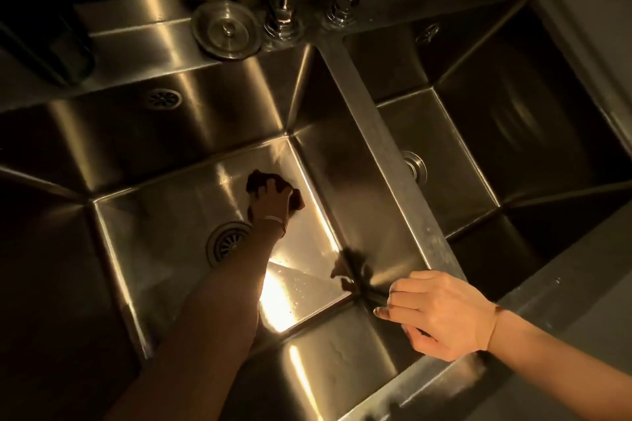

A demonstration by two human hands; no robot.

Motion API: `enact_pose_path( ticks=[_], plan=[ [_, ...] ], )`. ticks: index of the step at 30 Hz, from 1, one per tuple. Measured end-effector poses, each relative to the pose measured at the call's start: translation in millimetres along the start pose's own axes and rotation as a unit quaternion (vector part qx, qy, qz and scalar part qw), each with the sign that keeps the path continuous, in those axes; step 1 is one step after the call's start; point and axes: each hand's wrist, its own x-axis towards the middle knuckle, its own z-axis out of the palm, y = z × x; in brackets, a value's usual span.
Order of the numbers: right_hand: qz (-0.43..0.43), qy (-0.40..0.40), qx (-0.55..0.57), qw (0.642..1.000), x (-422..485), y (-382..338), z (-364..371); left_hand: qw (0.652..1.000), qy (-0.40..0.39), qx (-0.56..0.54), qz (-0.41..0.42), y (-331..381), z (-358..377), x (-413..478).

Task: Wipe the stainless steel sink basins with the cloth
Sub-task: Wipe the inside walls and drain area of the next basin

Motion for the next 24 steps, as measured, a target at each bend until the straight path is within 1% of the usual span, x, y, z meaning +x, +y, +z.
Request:
enact_pose_path(
  ticks=[1,4,7,9,10,13,15,17,19,21,23,24],
  plan=[
    [-0.003,-0.002,-0.005,1.0,-0.4,0.9,-0.1,1.0,-0.014,0.008,-0.01,-7.8,-3.4,-3.0],
    [-0.017,0.006,-0.02,1.0,-1.8,1.0,-2.1,0.996,-0.08,0.034,0.005,-22.6,-17.8,-17.1],
    [-0.051,0.027,-0.026,0.998,0.5,-0.3,-3.4,0.992,-0.128,-0.016,-0.007,-24.6,-34.0,-42.0],
    [-0.071,0.042,-0.045,0.996,3.2,0.2,-7.2,0.989,-0.144,-0.02,-0.012,-18.9,-48.5,-62.6],
    [-0.073,0.045,-0.051,0.995,2.9,-0.1,-7.2,0.99,-0.138,-0.02,-0.012,-16.2,-55.2,-73.5],
    [-0.086,0.059,-0.062,0.993,4.9,5.3,-1.3,0.996,-0.08,-0.024,-0.035,-8.9,-77.6,-114.5],
    [-0.088,0.048,-0.076,0.992,5.4,8.0,3.3,0.994,-0.047,-0.052,-0.081,3.3,-92.7,-148.7],
    [-0.088,0.049,-0.076,0.992,5.2,9.2,7.0,0.987,0.002,-0.107,-0.12,15.3,-103.8,-182.4],
    [-0.066,0.04,-0.064,0.995,6.7,5.8,2.9,0.98,0.051,-0.131,-0.144,23.7,-110.1,-216.4],
    [-0.047,0.058,-0.045,0.996,10.9,1.9,-4.7,0.985,0.031,-0.085,-0.145,26.3,-108.6,-245.4],
    [-0.039,0.057,0.006,0.998,18.0,-2.9,-11.7,0.986,-0.006,-0.041,-0.161,28.2,-101.8,-270.4],
    [-0.024,0.049,0.031,0.998,23.5,-6.1,-16.5,0.984,-0.011,-0.036,-0.172,30.4,-97.9,-282.4]
  ],
)
